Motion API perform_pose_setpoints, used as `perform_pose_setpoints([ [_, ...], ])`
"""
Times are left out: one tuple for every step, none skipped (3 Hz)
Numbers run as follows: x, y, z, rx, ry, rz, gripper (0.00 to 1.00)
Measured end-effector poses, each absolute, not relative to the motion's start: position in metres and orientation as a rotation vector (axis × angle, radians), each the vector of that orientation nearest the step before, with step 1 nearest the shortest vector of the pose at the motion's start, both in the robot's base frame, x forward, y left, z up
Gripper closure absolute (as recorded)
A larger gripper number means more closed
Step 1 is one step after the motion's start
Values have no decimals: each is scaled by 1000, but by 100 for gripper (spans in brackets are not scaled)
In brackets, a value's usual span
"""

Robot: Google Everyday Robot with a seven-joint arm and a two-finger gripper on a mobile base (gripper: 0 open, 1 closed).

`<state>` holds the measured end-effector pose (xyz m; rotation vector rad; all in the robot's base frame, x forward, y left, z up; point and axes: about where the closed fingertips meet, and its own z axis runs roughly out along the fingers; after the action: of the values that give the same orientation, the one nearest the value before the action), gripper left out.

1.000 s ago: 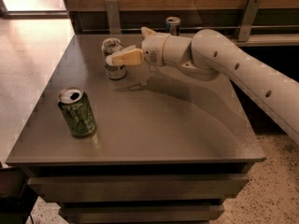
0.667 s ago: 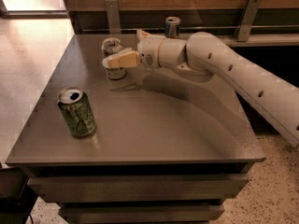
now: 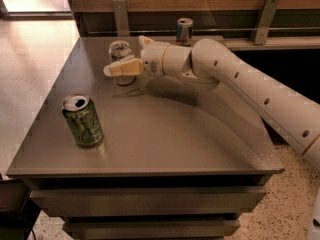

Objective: Knock 7up can over

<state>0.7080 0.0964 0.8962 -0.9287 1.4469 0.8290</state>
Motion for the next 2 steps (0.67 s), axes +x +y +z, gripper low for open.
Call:
perform_pose_setpoints([
  [711, 94, 884, -907, 1439, 847, 0],
  [710, 97, 885, -912, 1438, 850, 18],
])
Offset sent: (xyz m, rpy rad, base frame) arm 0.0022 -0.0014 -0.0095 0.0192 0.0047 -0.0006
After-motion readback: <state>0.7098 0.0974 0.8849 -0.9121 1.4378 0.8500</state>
